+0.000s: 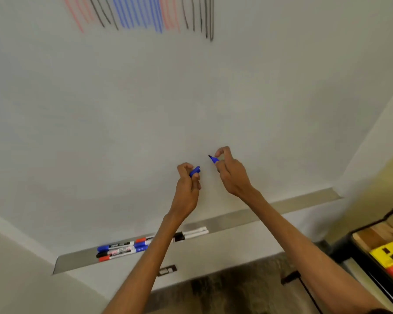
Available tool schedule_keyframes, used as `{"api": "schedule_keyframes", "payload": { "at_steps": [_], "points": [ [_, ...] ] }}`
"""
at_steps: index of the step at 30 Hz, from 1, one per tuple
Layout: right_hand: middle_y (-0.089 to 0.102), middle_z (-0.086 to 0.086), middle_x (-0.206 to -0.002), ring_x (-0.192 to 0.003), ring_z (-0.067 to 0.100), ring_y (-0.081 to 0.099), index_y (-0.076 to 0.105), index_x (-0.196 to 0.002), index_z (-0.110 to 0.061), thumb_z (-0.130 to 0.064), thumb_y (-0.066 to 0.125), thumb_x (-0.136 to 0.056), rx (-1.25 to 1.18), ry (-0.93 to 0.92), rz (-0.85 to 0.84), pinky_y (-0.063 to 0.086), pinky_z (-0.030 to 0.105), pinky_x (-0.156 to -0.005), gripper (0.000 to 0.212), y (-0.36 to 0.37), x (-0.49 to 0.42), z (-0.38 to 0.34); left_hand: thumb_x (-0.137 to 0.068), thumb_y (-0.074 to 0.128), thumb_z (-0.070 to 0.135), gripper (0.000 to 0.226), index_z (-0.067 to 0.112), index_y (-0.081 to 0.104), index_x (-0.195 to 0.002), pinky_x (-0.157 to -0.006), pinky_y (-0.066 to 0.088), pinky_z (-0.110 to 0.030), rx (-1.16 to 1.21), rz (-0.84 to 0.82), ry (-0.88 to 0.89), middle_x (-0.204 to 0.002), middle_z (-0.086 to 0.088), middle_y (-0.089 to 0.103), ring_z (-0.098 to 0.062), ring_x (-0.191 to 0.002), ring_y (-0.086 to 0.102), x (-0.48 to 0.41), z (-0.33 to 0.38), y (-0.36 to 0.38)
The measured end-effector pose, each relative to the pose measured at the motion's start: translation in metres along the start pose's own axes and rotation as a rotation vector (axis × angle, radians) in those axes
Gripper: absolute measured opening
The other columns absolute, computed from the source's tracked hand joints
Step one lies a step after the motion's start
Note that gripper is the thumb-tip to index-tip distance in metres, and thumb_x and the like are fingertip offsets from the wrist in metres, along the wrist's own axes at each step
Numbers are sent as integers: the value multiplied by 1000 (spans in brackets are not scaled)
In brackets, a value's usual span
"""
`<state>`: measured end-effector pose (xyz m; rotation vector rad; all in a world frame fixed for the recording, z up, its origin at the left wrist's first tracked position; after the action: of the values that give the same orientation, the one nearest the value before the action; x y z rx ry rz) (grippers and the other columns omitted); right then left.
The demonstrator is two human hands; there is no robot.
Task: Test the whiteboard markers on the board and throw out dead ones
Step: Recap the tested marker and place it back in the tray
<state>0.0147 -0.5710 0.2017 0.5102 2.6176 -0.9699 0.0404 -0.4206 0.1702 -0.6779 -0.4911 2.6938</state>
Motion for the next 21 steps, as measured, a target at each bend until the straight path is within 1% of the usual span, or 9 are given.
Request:
{"api": "schedule_keyframes", "payload": {
  "at_steps": [2, 3, 6, 8, 10, 13, 15, 18, 21],
  "points": [
    [48, 6, -62, -49, 14, 38, 38, -111, -24, -22, 32, -91, -96, -41, 44, 32, 30, -48, 21, -14, -13, -26, -107, 33, 13, 24, 17, 36, -131, -73, 52, -28, 0, 62, 58, -91, -7, 56, -20, -75, 57, -14, 23, -20],
    [48, 9, -63, -49, 14, 37, 37, -112, -26, -20, 33, -94, -134, -86, 60, 31, 32, -49, 20, -22, -17, -41, -108, 33, 13, 28, 16, 40, -134, -75, 52, -26, 0, 102, 92, -93, -4, 57, -16, -76, 57, -20, 35, -31],
    [48, 12, -68, -50, 14, 37, 46, -114, -25, -15, 35, -103, -127, -302, 107, 35, 32, -49, 18, -46, -29, -94, -108, 32, 19, 27, 14, 51, -126, -77, 54, -34, 22, 245, 192, -104, -3, 58, -17, -77, 58, -36, 74, -65],
    [54, 4, -75, -59, 19, 48, 60, -106, -23, -14, 38, -101, -57, -454, 115, 45, 39, -56, 24, -56, -38, -127, -107, 30, 26, 24, 18, 48, -119, -73, 52, -37, 38, 326, 226, -96, -6, 56, -21, -74, 56, -47, 97, -86],
    [58, 0, -81, -67, 21, 54, 68, -99, -24, -16, 42, -97, -3, -539, 131, 47, 44, -61, 27, -65, -50, -154, -106, 28, 33, 20, 24, 42, -115, -66, 50, -41, 20, 385, 268, -86, -10, 52, -28, -69, 51, -58, 121, -107],
    [62, -7, -86, -72, 13, 58, 70, -103, -23, -14, 44, -97, -76, -587, 185, 48, 36, -64, 28, -90, -66, -188, -108, 30, 29, 12, 24, 39, -114, -57, 46, -47, -1, 454, 337, -75, -18, 50, -35, -62, 47, -73, 157, -140],
    [60, -9, -84, -67, 6, 56, 69, -102, -22, -11, 40, -93, -196, -571, 202, 42, 27, -60, 33, -111, -79, -205, -108, 33, 22, 13, 20, 39, -119, -58, 48, -38, 1, 511, 409, -75, -18, 52, -32, -63, 50, -77, 185, -165],
    [61, -1, -82, -56, 24, 54, 66, -103, -21, -8, 35, -78, -333, -585, 226, 40, 34, -54, 43, -143, -96, -229, -108, 37, 20, 27, 12, 42, -133, -73, 48, -18, -54, 620, 530, -91, -13, 62, -19, -76, 59, -82, 228, -205],
    [59, 1, -81, -53, 34, 51, 63, -107, -17, -1, 38, -75, -342, -678, 278, 44, 44, -51, 44, -172, -105, -259, -109, 36, 20, 36, 7, 44, -141, -99, 47, -22, -95, 754, 600, -119, -8, 64, -16, -108, 62, -93, 261, -249]
  ]
}}
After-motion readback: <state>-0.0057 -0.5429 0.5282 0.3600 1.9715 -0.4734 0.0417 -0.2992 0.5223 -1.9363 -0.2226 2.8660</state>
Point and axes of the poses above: each hand's wrist, its own x-axis away from the middle knuckle, its own y-axis out of the palm, z = x × y, the point moved 10 cm from there along -x, towards the middle knuckle
